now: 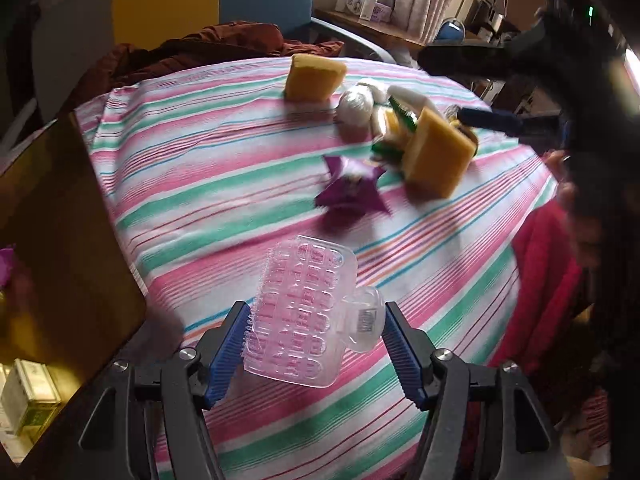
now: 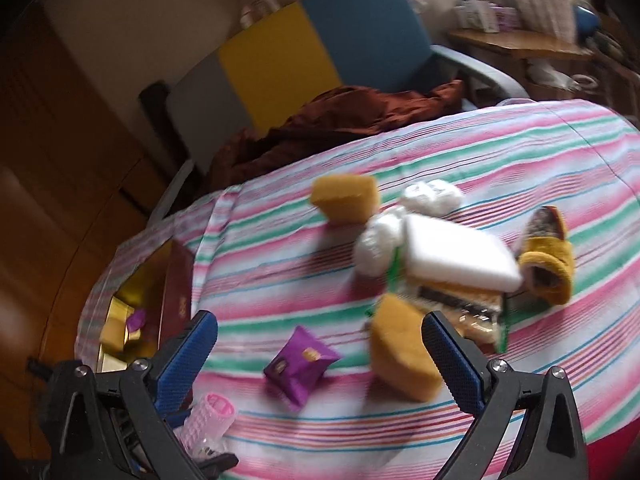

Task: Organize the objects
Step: 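Lift pink container with left while right grasps a purple snack packet, then carry pink container and purple packet into the gold tray and open both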

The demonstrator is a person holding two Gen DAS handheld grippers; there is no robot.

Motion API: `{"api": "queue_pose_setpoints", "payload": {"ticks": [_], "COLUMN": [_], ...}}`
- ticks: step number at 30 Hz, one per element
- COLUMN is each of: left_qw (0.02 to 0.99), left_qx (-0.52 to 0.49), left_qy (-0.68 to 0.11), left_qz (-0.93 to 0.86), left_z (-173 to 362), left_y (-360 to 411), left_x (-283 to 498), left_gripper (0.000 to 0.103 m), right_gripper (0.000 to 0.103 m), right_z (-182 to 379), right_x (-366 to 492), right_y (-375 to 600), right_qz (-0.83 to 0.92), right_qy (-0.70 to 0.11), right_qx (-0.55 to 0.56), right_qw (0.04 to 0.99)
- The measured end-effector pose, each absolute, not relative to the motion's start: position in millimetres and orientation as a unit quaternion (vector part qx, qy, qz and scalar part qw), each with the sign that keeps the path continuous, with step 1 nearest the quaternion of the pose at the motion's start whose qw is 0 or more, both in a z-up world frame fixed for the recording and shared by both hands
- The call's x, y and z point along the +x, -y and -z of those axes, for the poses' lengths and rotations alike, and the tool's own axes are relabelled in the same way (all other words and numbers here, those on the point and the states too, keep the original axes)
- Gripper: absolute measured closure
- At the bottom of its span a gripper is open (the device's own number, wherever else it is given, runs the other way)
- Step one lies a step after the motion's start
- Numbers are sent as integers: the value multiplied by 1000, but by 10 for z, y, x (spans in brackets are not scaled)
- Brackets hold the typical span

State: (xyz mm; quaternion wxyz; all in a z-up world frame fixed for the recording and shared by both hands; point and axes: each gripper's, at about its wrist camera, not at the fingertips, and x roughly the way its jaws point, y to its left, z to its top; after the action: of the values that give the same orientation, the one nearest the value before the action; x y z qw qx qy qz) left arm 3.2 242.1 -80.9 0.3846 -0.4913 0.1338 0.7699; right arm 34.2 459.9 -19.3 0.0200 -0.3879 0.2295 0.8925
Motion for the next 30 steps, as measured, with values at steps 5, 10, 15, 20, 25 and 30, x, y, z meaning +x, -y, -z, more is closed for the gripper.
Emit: {"api": "queue_pose_setpoints", "payload": {"ticks": [5, 10, 15, 20, 25, 30], "left_qw": [385, 392, 401, 403, 403, 406], "left_qx": [-484, -470, -471, -465, -466, -456], "left_qy": [-137, -144, -129, -128, -114, -104], "left_qz": [-774, -778, -775, -778, -779, -785], "left_z": [863, 898, 929, 930, 899, 743], "left_y": [-2381, -2386, -2346, -2327, -2263, -2184], "left_x": [57, 96, 66, 82, 92, 165], "left_gripper": [35, 35, 35, 36, 36, 36], "right_gripper": [0, 2, 19, 39, 63, 63], "right_z": [316, 610, 826, 989, 886, 660], "right_x": [343, 237, 3, -178, -112, 113], "right_y": [-4311, -4287, -4254, -4210, -4161, -4135], "right_qz": [-877, -835, -808, -805, -818, -841], "right_qy": [-228, -280, -306, -282, -243, -213], "right_qx": [-424, -471, -499, -514, -514, -491], "right_qw": [3, 45, 65, 93, 90, 82]}}
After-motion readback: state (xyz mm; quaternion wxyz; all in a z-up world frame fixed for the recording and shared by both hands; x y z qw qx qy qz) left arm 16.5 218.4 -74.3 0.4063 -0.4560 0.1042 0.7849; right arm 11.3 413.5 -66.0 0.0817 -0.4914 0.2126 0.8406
